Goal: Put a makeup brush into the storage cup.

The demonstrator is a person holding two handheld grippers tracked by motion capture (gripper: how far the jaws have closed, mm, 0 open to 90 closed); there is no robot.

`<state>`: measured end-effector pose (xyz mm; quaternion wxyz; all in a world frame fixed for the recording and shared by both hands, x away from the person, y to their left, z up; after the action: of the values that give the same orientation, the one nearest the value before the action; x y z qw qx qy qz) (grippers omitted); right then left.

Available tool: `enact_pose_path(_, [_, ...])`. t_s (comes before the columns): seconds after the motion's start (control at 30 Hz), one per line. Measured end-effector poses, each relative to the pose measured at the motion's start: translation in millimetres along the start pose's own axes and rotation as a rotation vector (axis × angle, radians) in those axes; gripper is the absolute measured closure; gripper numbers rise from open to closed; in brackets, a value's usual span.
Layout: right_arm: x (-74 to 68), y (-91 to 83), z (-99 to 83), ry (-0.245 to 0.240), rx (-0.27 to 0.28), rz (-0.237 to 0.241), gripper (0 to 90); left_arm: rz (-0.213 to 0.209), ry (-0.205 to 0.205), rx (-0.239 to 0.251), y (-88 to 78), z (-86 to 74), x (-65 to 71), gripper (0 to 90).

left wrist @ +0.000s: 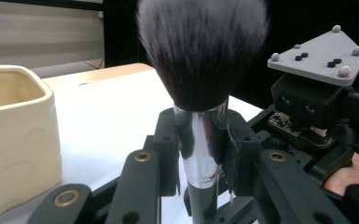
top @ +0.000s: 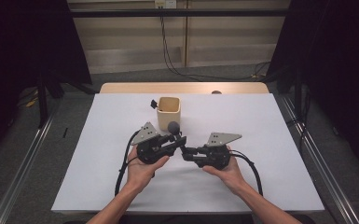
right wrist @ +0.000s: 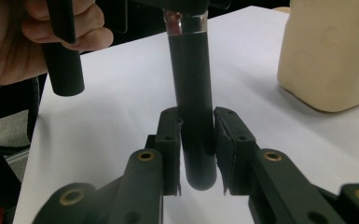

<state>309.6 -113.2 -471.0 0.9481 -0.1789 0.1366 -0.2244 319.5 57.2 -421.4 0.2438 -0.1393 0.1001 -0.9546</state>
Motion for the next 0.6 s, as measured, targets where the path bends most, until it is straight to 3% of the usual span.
enact_pose_path(0.43, [1.0, -3.2, 1.8, 0.006, 0.017, -0.006, 53.8, 0.010, -0.006, -0.010, -1.5, -0.1, -2.8, 70.8])
enact_pose_path(0.6, [0.7, -3.7, 2.7, 0.009, 0.022, 0.000, 42.3, 0.004, -0.007, -0.014, -1.0, -0.3, -1.6, 70.8])
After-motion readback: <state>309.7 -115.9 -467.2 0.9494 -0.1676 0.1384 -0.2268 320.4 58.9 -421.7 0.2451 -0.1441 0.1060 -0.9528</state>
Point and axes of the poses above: each handheld gripper's, and its own axes: y roughly forward along the jaws, z roughly out of its top, x roughly to its right, the point moved 4 cm from there along y, roughly forward along the jaws, and after that the axes turned 2 degrees about -x, right-handed, at the moved point
